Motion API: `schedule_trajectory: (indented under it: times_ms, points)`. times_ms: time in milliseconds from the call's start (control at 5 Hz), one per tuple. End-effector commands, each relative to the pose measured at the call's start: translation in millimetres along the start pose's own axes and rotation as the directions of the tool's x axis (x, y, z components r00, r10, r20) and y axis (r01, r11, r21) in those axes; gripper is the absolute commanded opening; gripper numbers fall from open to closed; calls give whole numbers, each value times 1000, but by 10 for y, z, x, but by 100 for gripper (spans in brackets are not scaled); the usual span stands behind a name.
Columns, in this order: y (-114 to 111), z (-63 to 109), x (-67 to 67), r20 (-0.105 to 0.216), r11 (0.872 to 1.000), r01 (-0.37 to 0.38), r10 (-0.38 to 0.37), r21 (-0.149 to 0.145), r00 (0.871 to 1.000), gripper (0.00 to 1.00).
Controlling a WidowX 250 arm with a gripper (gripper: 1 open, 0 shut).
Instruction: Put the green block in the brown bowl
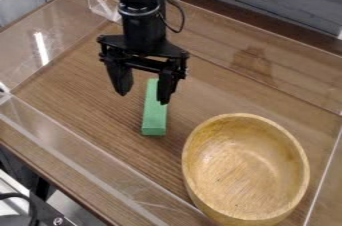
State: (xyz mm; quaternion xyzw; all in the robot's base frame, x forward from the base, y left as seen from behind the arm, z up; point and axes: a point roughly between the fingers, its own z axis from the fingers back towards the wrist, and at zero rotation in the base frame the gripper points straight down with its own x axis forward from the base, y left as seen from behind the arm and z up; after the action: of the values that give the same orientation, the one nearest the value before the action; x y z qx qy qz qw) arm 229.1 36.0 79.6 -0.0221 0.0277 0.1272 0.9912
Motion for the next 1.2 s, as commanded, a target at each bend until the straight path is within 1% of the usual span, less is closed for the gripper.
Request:
schedule_trajectory:
  times_ms: [0,600,1000]
  points:
    - [18,4,55,35,1000,-12,12,-9,999,100]
    - [-3,-90,91,42,999,-10,11,-32,999,100]
    - [-6,-119,113,42,999,-9,11,-44,999,100]
